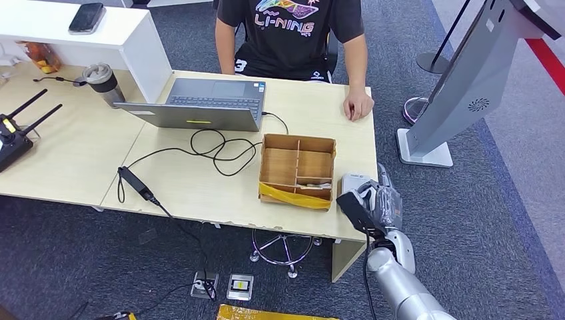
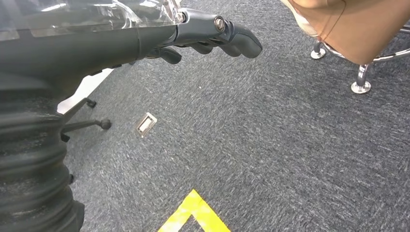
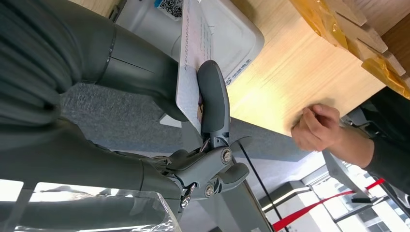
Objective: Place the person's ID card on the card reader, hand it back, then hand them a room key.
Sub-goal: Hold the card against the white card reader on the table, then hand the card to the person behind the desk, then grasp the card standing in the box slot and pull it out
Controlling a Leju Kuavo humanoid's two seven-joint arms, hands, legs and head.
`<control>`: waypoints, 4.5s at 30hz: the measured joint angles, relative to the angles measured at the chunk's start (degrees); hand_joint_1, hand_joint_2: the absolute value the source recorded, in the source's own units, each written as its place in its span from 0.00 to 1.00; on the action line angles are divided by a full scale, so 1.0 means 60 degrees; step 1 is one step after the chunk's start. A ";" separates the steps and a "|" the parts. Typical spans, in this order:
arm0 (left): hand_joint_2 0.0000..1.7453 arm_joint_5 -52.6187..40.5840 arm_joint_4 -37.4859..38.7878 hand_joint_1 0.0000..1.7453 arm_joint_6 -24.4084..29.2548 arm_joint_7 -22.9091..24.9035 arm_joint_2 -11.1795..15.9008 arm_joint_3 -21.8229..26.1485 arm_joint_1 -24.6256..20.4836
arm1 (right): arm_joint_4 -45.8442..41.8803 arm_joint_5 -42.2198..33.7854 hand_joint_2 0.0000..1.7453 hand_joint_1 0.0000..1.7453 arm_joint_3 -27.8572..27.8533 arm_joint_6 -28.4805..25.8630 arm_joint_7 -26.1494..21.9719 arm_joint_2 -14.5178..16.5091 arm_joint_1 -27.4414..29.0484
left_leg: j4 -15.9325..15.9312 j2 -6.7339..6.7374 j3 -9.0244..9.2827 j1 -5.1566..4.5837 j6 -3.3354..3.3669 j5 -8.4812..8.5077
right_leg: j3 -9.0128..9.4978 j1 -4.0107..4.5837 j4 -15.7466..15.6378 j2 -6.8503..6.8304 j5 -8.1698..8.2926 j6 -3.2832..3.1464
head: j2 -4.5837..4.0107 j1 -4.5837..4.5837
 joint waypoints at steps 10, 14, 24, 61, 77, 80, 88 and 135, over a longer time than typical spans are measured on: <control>1.00 -0.0048 0.0019 0.00 -0.0003 -0.0003 -0.0014 0.0000 -0.0001 | 0.0065 -0.0101 1.00 1.00 -0.0015 0.0015 0.0000 -0.0001 0.0003 | 0.0000 0.0000 0.0000 0.0000 0.0000 0.0000 | 0.0000 0.0000 0.0000 0.0000 0.0000 0.0000 | 0.0000 0.0000; 1.00 -0.0071 0.0019 0.00 0.0001 -0.0004 -0.0014 0.0000 -0.0003 | 0.0101 -0.0065 1.00 1.00 -0.0015 0.0013 0.0138 -0.0001 0.0029 | 0.0000 0.0000 0.0001 0.0000 0.0000 0.0000 | 0.0000 0.0000 0.0000 0.0000 0.0000 0.0000 | 0.0000 0.0002; 1.00 -0.0221 0.0019 0.00 0.0008 0.0118 -0.0010 0.0002 -0.0004 | 0.0189 -0.0086 1.00 1.00 -0.0015 0.0013 0.0506 -0.0013 0.0288 | 0.0000 0.0000 0.0005 0.0000 0.0000 0.0000 | 0.0002 0.0000 -0.0001 0.0001 0.0000 0.0000 | 0.0000 0.0002; 1.00 -0.1500 0.0023 0.00 -0.1259 -0.0148 0.0288 0.0003 0.0028 | -1.0139 0.0622 1.00 1.00 0.0028 0.1459 0.0908 -0.0679 -0.0930 | -0.0002 0.0012 -0.0002 -0.0001 -0.0002 0.0008 | 0.0005 -0.0001 0.0003 0.0001 0.0019 0.0000 | 0.0000 0.0001; 1.00 -0.2655 0.0023 0.00 -0.1578 -0.1268 0.0396 -0.0017 -0.0067 | -0.2654 0.6108 1.00 1.00 0.1600 0.2307 0.2682 0.0959 -0.4518 | -0.0003 -0.0037 -0.0026 0.0007 -0.0023 0.0035 | -0.0008 0.0007 0.0013 -0.0024 0.0024 -0.0006 | 0.0000 0.0004; 1.00 -0.2634 0.0023 0.00 -0.1499 -0.1344 0.0413 -0.0014 -0.0078 | -0.1945 0.6608 1.00 1.00 0.1860 0.2485 0.2933 0.1152 -0.4645 | -0.0003 -0.0034 -0.0024 0.0007 -0.0022 0.0033 | -0.0010 0.0006 0.0007 -0.0020 0.0024 -0.0006 | 0.0000 0.0004; 1.00 -0.2338 0.0023 0.00 -0.1162 -0.1226 0.0372 -0.0003 -0.0106 | -0.0845 0.7043 1.00 0.00 0.2330 0.2381 0.3289 0.1433 -0.4760 | -0.0003 -0.0030 -0.0021 0.0007 -0.0022 0.0034 | -0.0012 0.0007 0.0006 -0.0017 0.0025 -0.0006 | 0.0000 0.0004; 1.00 -0.3038 0.0031 0.00 -0.1202 -0.1128 0.0515 0.0005 0.0086 | -0.8370 -0.3793 1.00 0.00 -0.1245 0.2706 0.2227 -0.2156 0.1902 | 0.0001 0.0024 -0.0004 0.0003 -0.0008 0.0003 | -0.0011 0.0002 -0.0007 0.0023 0.0024 -0.0004 | 0.0000 0.0003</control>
